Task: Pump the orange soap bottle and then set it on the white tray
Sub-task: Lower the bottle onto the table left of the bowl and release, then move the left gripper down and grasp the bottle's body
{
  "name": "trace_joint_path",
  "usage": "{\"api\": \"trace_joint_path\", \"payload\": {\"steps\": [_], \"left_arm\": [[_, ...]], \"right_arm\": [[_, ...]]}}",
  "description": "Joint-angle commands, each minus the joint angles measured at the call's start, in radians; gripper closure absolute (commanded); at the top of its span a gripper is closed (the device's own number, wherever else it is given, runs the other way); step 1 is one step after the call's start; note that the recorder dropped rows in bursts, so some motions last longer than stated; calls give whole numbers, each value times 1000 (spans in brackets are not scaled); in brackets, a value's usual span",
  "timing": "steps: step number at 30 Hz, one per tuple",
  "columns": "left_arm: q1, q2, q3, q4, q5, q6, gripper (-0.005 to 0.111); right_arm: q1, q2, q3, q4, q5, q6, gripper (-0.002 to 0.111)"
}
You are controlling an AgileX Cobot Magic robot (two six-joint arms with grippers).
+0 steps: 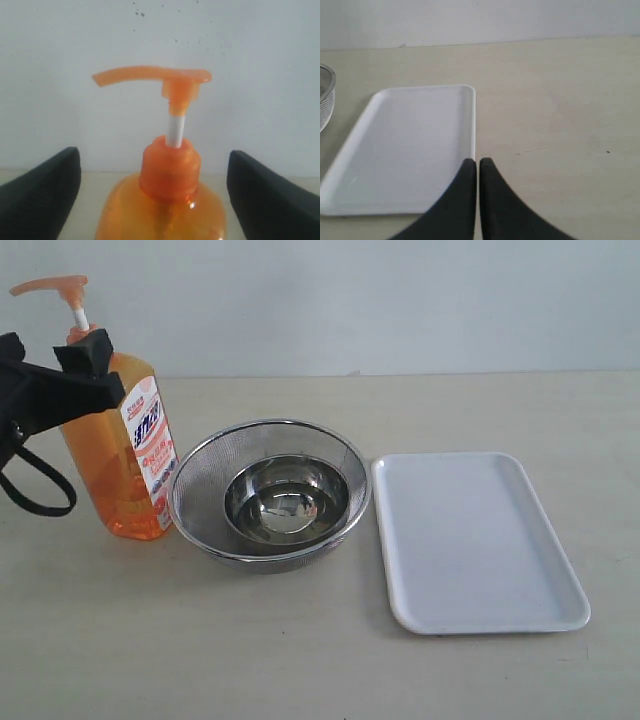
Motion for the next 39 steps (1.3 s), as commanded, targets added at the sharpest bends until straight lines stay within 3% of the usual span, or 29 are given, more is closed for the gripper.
{"api": "trace_joint_path", "payload": {"steps": [1, 18, 27, 35, 39], "left_arm": [[-3, -46, 49, -6, 33, 24, 32], [-3, -343, 333, 176, 90, -92, 32], [-3, -353, 353, 397, 152, -124, 32], [-3, -353, 353, 397, 195, -177, 32], [-3, -353, 353, 294, 189, -170, 32]], "right_arm": [[-1, -5, -1, 1, -3, -2, 108], [-1, -5, -1, 1, -3, -2, 108], [-1, -5, -1, 1, -3, -2, 108], [-1, -5, -1, 1, -3, -2, 108], [-1, -5, -1, 1, -3, -2, 108]]}}
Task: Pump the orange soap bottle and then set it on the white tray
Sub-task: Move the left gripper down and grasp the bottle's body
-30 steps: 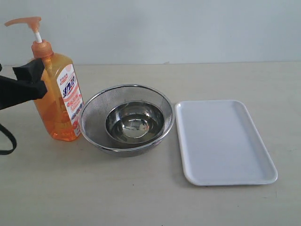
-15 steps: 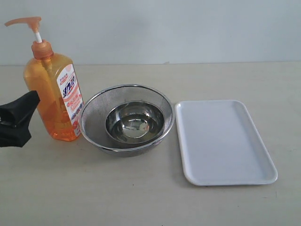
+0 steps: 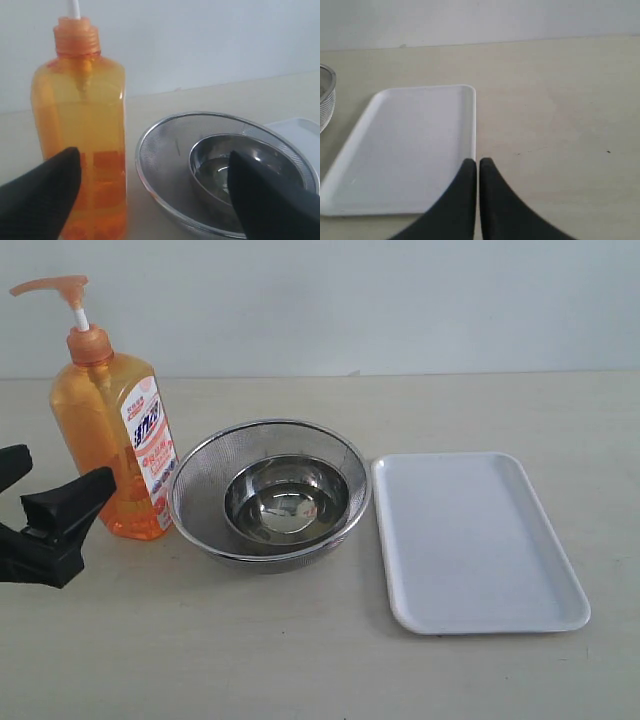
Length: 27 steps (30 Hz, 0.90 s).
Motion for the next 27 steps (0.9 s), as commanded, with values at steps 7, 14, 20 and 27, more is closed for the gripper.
{"api": "trace_joint_path", "payload": {"steps": [7, 14, 20, 27], "left_arm": [[-3, 36, 0, -72, -29, 0, 18], [-3, 148, -31, -57, -97, 46, 14], [-3, 251, -31, -62, -276, 38, 14], [-3, 339, -38, -69, -371, 41, 14]], "right_arm": [[-1, -5, -1, -3, -3, -2, 108], [-1, -5, -1, -3, -3, -2, 108], [-1, -5, -1, -3, -3, -2, 108], [-1, -5, -1, -3, -3, -2, 108]]}}
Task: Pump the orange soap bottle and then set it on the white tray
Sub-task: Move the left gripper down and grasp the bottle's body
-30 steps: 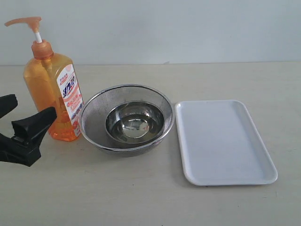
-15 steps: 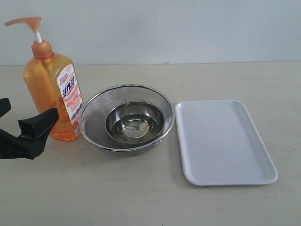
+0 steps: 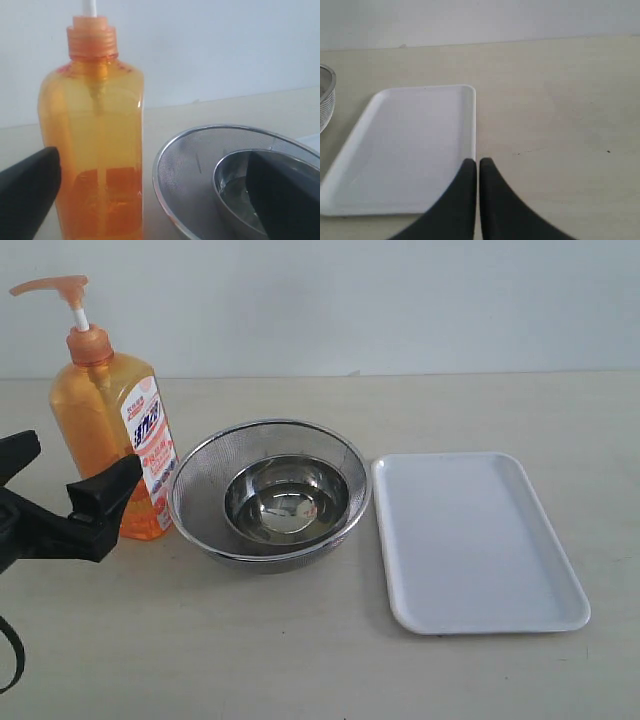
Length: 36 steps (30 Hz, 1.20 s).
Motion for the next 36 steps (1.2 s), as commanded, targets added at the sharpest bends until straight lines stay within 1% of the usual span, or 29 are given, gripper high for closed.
{"api": "trace_joint_path", "payload": {"steps": [1, 4, 7, 13, 21, 33, 36], "left_arm": [[-3, 51, -14, -19, -43, 6, 14], [-3, 87, -35, -45, -52, 13, 14], [-3, 117, -37, -60, -100, 13, 14], [-3, 171, -45, -76, -100, 13, 14], [-3, 238, -114, -121, -100, 13, 14], [-3, 281, -187, -123, -100, 8, 14], [-3, 325, -215, -130, -100, 8, 14]], "right_arm": [[-1, -5, -1, -3, -3, -2, 108], [-1, -5, -1, -3, -3, -2, 108], [-1, -5, -1, -3, -3, -2, 108], [-1, -5, -1, -3, -3, -2, 108], [-1, -5, -1, -3, -3, -2, 108], [-1, -5, -1, -3, -3, -2, 108], [-1, -5, -1, -3, -3, -2, 108]]}}
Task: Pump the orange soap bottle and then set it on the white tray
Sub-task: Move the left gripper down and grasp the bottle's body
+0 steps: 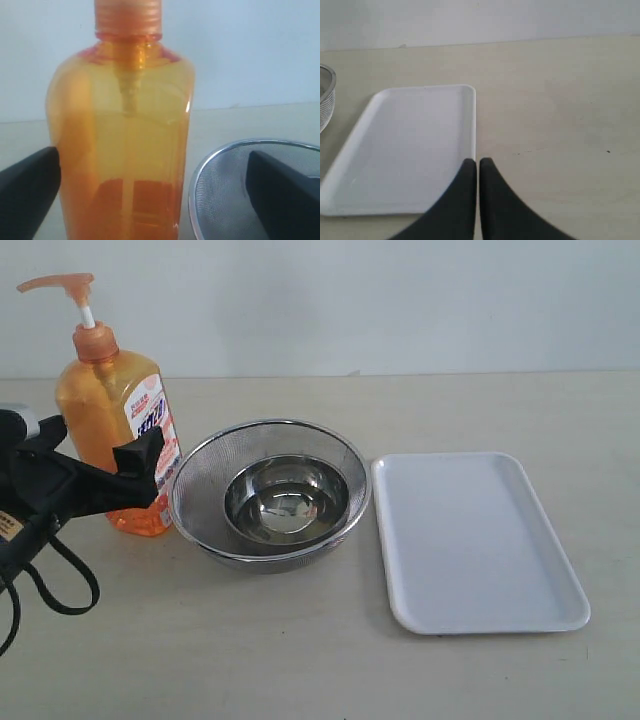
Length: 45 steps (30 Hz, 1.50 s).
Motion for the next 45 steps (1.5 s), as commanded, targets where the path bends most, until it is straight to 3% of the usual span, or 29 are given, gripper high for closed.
{"api": "trace_joint_path", "payload": {"steps": [1, 8, 11, 32, 45], "left_arm": [[-3, 50, -26, -8, -10, -8, 14], [-3, 71, -32, -164, -10, 16, 14], [-3, 71, -39, -78, -10, 24, 14], [-2, 83, -149, -110, -10, 83, 14], [71, 130, -162, -45, -10, 30, 14]], "right_arm": [[-1, -5, -1, -3, -3, -2, 108], [-1, -5, -1, -3, -3, -2, 108], [-1, -5, -1, -3, -3, -2, 108], [-1, -5, -1, -3, -3, -2, 108], [-1, -5, -1, -3, -3, -2, 108]]}}
